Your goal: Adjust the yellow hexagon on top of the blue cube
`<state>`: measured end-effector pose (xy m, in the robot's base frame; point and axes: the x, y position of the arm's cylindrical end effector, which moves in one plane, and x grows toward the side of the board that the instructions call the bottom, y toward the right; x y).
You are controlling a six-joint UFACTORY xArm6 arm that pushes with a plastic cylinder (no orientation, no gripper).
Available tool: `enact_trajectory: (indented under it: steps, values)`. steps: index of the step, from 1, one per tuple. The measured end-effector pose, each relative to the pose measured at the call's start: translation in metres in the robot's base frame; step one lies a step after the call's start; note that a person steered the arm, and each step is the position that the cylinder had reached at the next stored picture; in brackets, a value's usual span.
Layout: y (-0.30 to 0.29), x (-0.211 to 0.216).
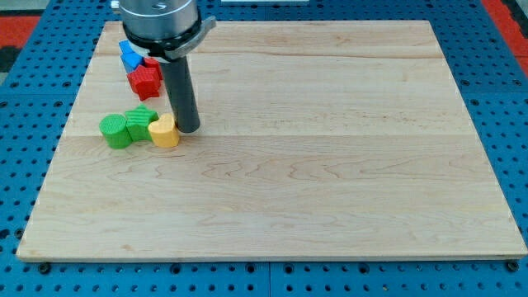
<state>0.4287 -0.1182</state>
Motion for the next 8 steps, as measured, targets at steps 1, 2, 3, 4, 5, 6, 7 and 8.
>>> enact_trajectory:
  steps: [1, 2, 3, 4, 5, 6, 7, 8]
  values:
    - [-0.019, 0.0]
    - [-0.019, 0.0]
    - [-0.014, 0.0]
    - [0.055, -0.008]
    - [0.094, -0.068]
    - [0.092, -0.146]
    - [0.036, -0.219]
    - [0.016, -0.236]
